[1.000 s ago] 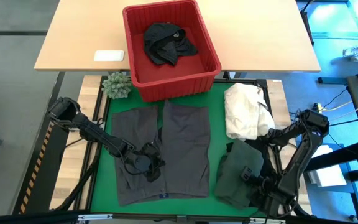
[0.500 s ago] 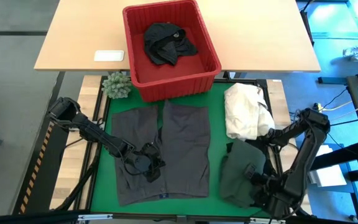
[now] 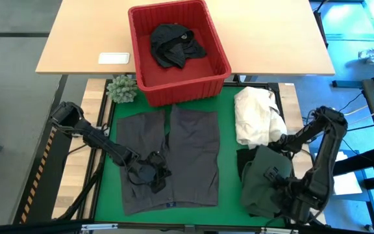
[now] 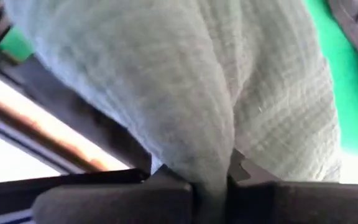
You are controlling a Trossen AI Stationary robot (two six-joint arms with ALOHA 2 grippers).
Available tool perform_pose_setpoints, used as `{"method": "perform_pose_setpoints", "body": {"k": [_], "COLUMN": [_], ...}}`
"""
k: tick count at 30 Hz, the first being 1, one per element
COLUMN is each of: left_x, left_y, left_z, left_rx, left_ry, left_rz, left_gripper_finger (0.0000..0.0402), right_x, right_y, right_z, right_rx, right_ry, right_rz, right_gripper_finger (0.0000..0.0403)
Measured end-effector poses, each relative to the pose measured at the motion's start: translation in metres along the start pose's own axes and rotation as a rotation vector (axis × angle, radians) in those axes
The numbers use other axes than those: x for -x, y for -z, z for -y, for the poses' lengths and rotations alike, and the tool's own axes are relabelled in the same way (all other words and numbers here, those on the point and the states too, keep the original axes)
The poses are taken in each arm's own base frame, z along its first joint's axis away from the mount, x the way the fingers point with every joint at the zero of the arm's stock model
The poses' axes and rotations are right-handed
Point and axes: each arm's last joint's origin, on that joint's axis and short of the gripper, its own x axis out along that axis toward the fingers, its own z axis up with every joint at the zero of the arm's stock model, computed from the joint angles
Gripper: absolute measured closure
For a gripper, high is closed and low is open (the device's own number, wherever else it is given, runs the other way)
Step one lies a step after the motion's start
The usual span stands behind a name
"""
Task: Fold laundry
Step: Adjust the green folded polo shirt
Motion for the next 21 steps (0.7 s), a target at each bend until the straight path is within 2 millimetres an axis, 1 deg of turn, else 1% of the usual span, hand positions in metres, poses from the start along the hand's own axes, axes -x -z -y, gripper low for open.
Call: {"method": "perform_pose_setpoints", "body": {"k": [2, 4, 6, 9, 11, 13, 17, 21], "left_x": [0.0, 0.001, 0.0, 0.0, 0.0, 0.0, 0.0, 0.0], "left_y": [0.001, 0.001, 0.001, 0.001, 0.001, 0.001, 0.001, 0.001], "left_z": [0.001, 0.001, 0.001, 0.001, 0.001, 0.001, 0.001, 0.001], "left_rx": [-0.003, -0.003, -0.002, -0.003, -0.003, -0.003, -0.002, -0.001], "left_ry": [0.001, 0.001, 0.0, -0.001, -0.001, -0.001, 0.0, -0.001], "left_rz": [0.0, 0.001, 0.002, 0.003, 0.003, 0.002, 0.002, 0.002], "left_gripper_finger": [0.0362, 0.0362, 0.0362, 0.0362, 0.0362, 0.0362, 0.0362, 0.0362], "right_x": [0.0, -0.004, -0.014, -0.028, -0.036, -0.04, -0.04, -0.036], "right_y": [0.001, 0.002, 0.004, 0.005, 0.007, 0.008, 0.008, 0.003], "right_z": [-0.005, -0.008, -0.009, -0.01, -0.011, -0.011, -0.009, -0.009], "right_rx": [0.019, 0.027, 0.027, 0.02, 0.009, -0.005, -0.071, -0.193], "right_ry": [-0.023, -0.043, -0.056, -0.08, -0.083, -0.101, -0.152, -0.296], "right_rz": [-0.006, -0.027, -0.046, -0.063, -0.072, -0.079, -0.109, -0.147], "right_gripper_finger": [0.039, 0.0389, 0.038, 0.0354, 0.0332, 0.0305, 0.0243, 0.018]}}
